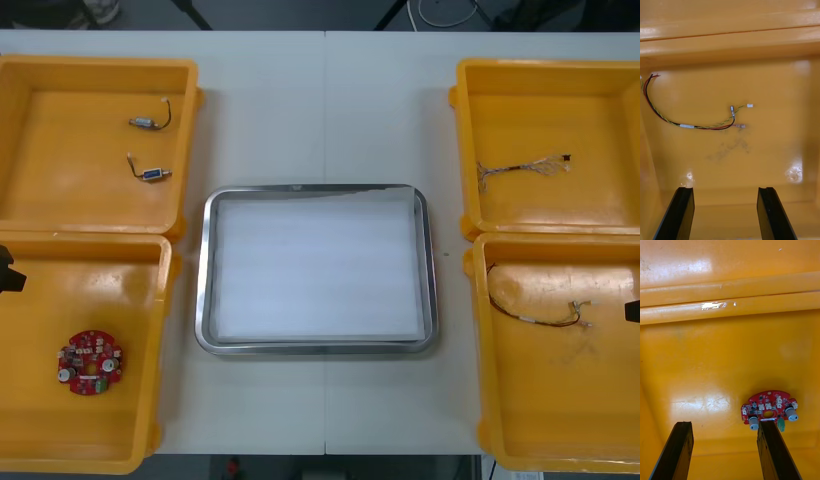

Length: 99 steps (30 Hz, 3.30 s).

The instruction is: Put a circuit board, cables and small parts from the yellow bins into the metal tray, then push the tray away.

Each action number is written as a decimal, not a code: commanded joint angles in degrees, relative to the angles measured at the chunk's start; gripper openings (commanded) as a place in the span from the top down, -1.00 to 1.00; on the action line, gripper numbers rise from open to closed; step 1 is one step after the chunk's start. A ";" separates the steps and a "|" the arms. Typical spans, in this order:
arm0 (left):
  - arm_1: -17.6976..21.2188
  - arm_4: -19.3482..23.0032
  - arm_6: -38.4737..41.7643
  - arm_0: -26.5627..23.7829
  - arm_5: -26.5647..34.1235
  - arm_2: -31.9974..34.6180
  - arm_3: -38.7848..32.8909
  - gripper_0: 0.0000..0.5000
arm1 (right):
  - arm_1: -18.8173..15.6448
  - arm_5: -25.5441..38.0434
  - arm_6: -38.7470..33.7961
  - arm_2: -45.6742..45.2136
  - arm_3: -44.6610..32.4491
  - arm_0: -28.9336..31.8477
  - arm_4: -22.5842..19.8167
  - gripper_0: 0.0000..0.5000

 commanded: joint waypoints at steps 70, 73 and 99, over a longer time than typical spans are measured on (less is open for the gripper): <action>2.54 -0.48 5.89 1.08 0.51 1.92 -1.19 -1.00 | -2.15 0.16 -2.93 0.66 -1.73 0.23 -0.22 -0.93; 2.54 -0.48 5.89 1.08 0.51 1.92 -1.19 -1.00 | -2.15 0.16 -2.93 0.66 -1.73 0.23 -0.22 -0.93; 1.40 -0.57 5.80 1.26 1.13 0.69 -0.40 -1.00 | -3.64 0.16 -3.02 1.19 -2.88 -2.67 -0.40 -0.94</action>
